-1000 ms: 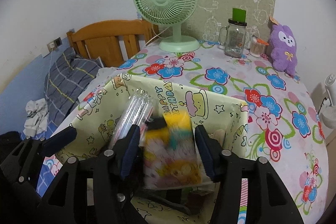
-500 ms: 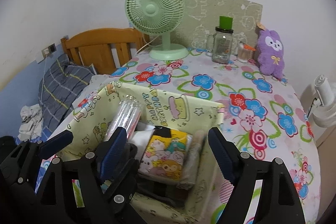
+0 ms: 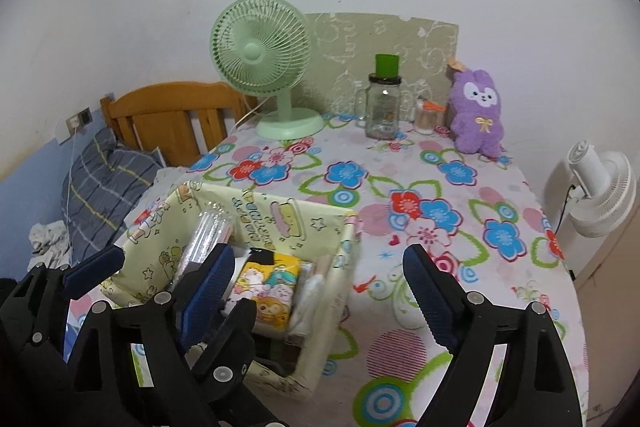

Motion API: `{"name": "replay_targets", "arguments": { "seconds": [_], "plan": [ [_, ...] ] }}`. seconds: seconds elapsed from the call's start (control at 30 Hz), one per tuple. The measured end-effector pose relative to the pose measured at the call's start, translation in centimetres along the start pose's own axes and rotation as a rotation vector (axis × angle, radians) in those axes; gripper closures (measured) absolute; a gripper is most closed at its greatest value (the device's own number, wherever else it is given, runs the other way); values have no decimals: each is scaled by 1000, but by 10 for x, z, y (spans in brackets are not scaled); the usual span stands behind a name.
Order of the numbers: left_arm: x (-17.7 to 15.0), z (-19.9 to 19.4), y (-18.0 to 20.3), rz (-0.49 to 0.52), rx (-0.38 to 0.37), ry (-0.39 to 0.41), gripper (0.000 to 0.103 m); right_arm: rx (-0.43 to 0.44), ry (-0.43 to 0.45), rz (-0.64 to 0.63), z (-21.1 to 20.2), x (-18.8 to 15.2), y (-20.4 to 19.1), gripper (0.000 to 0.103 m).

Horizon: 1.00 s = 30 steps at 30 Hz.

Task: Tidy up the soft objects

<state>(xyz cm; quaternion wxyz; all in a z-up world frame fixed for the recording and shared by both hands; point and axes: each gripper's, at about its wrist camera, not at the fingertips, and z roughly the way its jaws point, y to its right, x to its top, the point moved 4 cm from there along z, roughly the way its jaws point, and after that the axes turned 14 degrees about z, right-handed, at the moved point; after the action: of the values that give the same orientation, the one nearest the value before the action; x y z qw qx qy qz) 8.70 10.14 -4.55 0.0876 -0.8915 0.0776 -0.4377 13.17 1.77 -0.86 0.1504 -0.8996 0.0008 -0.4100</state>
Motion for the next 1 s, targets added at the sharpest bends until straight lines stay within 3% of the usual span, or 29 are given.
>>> {"name": "replay_targets", "arguments": {
  "seconds": [0.23,0.37,1.0],
  "plan": [
    [9,-14,17,32,-13,24,0,-11,33,22,-23,4,18,13],
    [14,-24,28,48,-16,47,0,-20,67,40,-38,6,31,7],
    [28,-59,61,83,-29,111,0,-141,200,124,-102,9,103,7]
  ]
}}
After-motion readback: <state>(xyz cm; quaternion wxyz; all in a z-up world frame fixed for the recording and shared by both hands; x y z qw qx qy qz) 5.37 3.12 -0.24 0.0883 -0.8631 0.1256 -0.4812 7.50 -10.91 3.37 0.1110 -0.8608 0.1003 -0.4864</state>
